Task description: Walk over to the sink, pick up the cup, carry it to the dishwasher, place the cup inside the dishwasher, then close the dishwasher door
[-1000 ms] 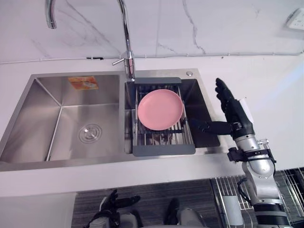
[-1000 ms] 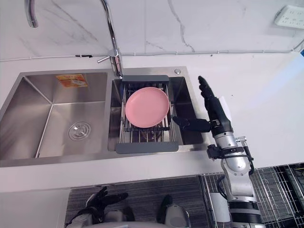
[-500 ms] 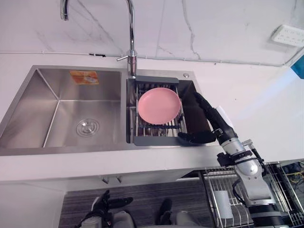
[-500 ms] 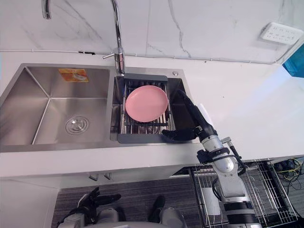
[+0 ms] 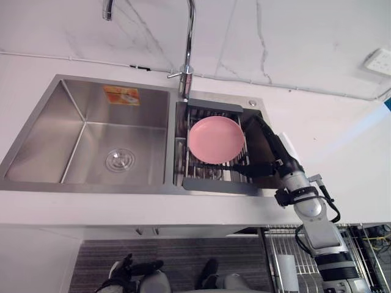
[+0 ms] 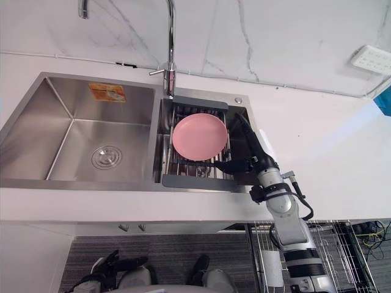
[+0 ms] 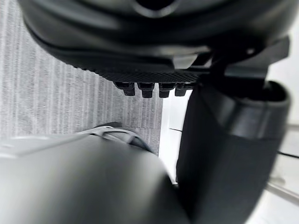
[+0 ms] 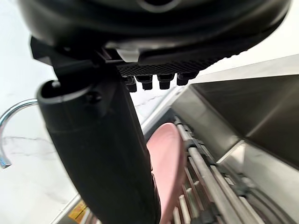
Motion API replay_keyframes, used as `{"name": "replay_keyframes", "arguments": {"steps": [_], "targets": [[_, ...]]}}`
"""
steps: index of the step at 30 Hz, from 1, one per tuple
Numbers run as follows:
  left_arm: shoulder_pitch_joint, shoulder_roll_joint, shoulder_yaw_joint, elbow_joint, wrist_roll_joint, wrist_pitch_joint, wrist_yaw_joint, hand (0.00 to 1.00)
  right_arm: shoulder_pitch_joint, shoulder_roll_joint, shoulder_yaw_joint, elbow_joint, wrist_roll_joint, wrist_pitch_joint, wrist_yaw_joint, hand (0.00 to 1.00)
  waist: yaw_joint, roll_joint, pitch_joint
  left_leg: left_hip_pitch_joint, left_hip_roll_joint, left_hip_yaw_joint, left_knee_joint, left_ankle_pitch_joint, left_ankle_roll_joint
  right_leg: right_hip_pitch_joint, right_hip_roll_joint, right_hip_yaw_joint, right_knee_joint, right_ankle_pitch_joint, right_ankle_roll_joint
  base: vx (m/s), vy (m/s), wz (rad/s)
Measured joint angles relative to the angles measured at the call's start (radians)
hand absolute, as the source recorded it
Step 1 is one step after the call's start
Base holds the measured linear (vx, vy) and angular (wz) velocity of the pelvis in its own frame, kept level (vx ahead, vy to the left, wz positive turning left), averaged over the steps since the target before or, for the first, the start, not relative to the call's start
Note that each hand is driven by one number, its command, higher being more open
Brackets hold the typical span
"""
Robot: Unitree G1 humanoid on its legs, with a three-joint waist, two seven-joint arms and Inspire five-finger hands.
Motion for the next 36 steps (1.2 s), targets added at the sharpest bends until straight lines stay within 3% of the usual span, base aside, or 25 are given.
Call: {"name": "replay_keyframes", "arguments": {"steps": [12, 19, 36], "targets": [[0.016, -0.003, 0.024, -0.024, 0.001, 0.003, -0.011, 1.00, -0.044, 0.000, 0.006, 0.082, -0.093, 0.082, 0.001, 1.00, 0.015, -0.012, 0.004, 0.012, -0.026, -0.033, -0.041, 0.011, 0.012, 0.013, -0.018, -0.031, 0.001, 0.002, 0.001, -0.02, 0.008, 0.08], [0.016, -0.001, 0.029, -0.029, 0.003, 0.017, -0.017, 1.00, -0.048, 0.000, 0.006, 0.085, -0.102, 0.087, 0.005, 1.00, 0.015, -0.019, 0.008, 0.016, -0.030, -0.032, -0.042, 0.011, 0.013, 0.013, -0.023, -0.031, 0.009, 0.002, 0.001, 0.00, 0.004, 0.00], [0.028, -0.007, 0.043, -0.057, 0.025, 0.025, -0.033, 1.00, -0.114, -0.001, 0.038, 0.179, -0.317, 0.103, -0.007, 1.00, 0.029, -0.015, 0.011, 0.040, -0.067, -0.041, -0.093, 0.041, 0.028, 0.017, -0.056, -0.052, 0.022, -0.005, 0.010, 0.00, 0.018, 0.03]]}}
